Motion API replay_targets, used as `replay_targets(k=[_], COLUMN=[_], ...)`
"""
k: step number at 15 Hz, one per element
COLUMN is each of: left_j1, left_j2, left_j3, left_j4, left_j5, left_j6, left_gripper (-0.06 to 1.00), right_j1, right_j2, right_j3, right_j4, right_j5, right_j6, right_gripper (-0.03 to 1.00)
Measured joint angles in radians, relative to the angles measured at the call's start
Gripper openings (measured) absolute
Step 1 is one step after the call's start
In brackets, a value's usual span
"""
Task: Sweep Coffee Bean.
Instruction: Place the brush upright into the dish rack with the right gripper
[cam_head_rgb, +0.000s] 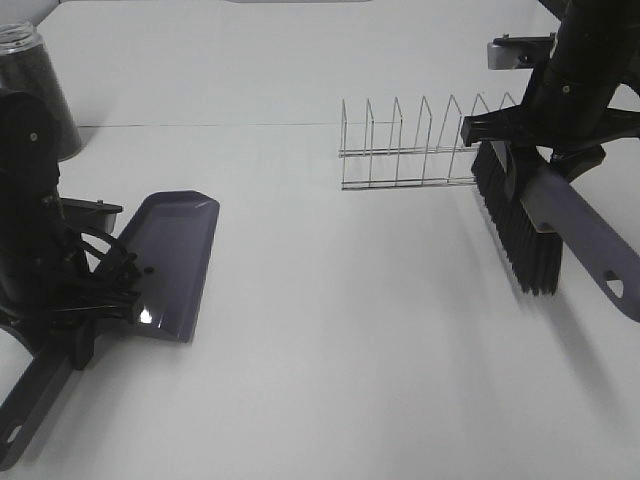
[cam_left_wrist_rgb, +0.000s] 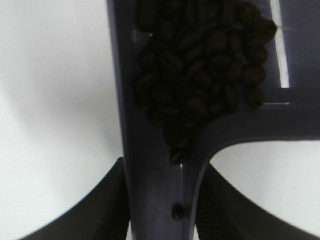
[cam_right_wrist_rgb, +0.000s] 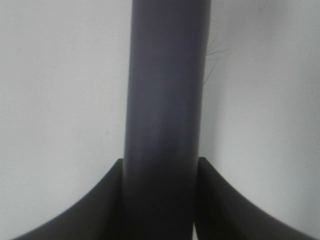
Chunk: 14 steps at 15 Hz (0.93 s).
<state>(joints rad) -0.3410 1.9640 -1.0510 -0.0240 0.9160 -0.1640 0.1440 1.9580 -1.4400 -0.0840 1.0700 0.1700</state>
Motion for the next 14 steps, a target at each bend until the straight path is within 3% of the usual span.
replay_targets(k=[6, 14], left_j1=[0.0, 0.0], left_j2=[0.0, 0.0], left_j3=[0.0, 0.0], left_j4=[-0.016, -0.017], left_j5=[0.0, 0.0], left_j6=[0.0, 0.0], left_gripper=[0.31, 0.31], right_j1=[0.0, -0.004], right_j2=[0.158, 0.308], right_j3=[-0.105, -0.461], right_j4=[0.011, -0.044], right_j5=[-0.006, 0.036], right_j6=[-0.014, -0.013], right_gripper=[0.37, 0.37])
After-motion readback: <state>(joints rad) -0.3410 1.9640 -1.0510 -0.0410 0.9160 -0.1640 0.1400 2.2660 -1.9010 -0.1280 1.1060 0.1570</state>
